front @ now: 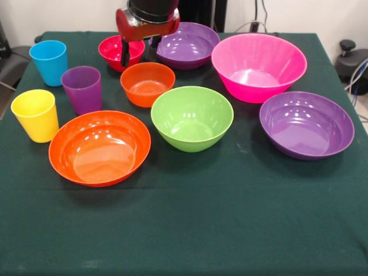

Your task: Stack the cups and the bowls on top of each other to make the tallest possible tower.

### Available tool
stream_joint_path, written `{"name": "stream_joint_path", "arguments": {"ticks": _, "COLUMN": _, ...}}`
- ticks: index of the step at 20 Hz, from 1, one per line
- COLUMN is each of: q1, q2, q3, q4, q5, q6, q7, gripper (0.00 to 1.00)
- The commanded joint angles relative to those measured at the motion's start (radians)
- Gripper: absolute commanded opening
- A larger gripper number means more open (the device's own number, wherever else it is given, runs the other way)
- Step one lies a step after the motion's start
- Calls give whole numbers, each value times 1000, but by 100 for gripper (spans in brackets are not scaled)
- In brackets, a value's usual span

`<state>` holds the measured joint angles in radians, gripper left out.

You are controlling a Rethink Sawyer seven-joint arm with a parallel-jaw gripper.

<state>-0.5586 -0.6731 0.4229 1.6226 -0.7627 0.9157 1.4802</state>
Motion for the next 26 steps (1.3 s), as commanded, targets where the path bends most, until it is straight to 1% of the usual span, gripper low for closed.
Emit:
{"name": "stream_joint_path", "arguments": {"ticks": 1, "q1": -29, "q2": 68, "q3": 94, "q4": -114, "q5": -29, "q6": 91, "q7": -349, "gripper": 100}}
{"name": "stream_joint_path", "arguments": {"ticks": 7, "q1": -49, "q2": 103, "q3": 116, "q4": -182, "q5": -50, "q6": 123, "q7": -397, "gripper": 100}}
{"name": "stream_joint_path", "arguments": {"ticks": 11, "q1": -40, "q2": 142, "q3": 123, "q4": -244, "q5": -62, "q6": 153, "q7": -423, "gripper": 100}}
{"name": "stream_joint_path", "arguments": {"ticks": 14, "q1": -32, "q2": 121, "q3": 122, "q4": -237, "q5": -57, "q6": 173, "q7": -426, "gripper": 100}}
{"name": "stream_joint_path", "arguments": {"ticks": 15, "q1": -31, "q2": 102, "q3": 121, "q4": -221, "q5": -51, "q6": 179, "q7": -422, "gripper": 100}}
{"name": "stream_joint_path", "arguments": {"ticks": 23, "q1": -35, "q2": 90, "q3": 123, "q4": -229, "q5": -45, "q6": 234, "q7": -431, "gripper": 100}}
{"name": "stream_joint_path", "arguments": {"ticks": 26, "q1": -49, "q2": 59, "q3": 122, "q4": -220, "q5": -34, "q6": 266, "q7": -448, "gripper": 100}}
